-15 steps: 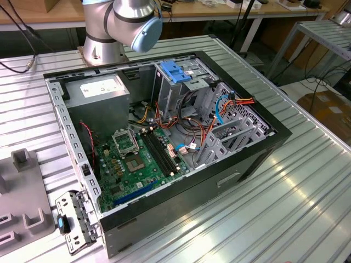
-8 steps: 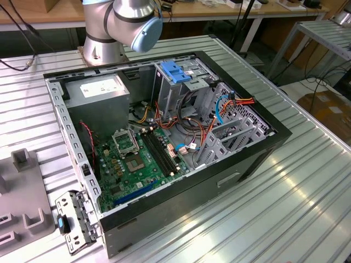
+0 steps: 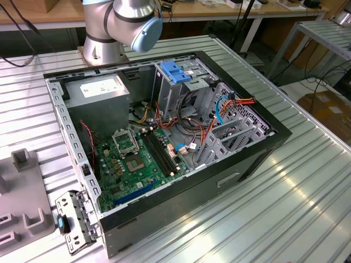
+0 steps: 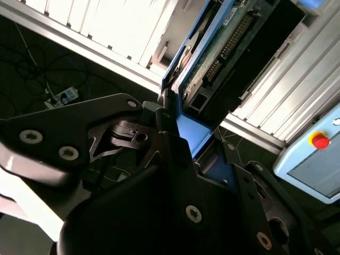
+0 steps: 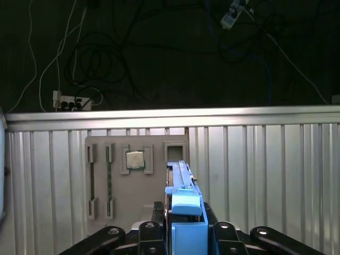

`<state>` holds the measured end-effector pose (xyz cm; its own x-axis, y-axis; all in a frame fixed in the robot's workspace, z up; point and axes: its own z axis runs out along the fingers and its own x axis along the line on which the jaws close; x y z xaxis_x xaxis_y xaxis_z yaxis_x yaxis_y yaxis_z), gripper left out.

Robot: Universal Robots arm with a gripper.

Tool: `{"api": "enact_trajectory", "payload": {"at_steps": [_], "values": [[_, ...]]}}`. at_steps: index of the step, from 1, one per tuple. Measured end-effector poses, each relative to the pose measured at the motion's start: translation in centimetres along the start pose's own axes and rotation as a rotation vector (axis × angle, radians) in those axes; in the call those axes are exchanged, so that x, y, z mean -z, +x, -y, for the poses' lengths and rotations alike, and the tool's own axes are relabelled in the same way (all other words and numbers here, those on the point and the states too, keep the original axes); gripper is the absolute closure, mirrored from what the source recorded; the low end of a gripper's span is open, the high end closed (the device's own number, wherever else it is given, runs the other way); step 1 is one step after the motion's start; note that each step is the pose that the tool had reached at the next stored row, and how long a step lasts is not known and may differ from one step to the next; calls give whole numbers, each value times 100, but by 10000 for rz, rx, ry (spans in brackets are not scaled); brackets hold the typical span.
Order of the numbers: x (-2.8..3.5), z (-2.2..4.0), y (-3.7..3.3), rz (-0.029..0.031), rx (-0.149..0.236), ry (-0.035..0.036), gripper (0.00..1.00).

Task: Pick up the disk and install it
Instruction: 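Pick up the disk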

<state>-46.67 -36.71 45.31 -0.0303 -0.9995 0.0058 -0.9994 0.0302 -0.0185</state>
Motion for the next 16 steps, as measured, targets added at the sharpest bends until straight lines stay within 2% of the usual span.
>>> {"api": "enact_trajectory", "payload": {"at_steps": [2,16], "values": [[37,1,0,0,0,0,63],[62,3,0,2,0,0,63]]}}
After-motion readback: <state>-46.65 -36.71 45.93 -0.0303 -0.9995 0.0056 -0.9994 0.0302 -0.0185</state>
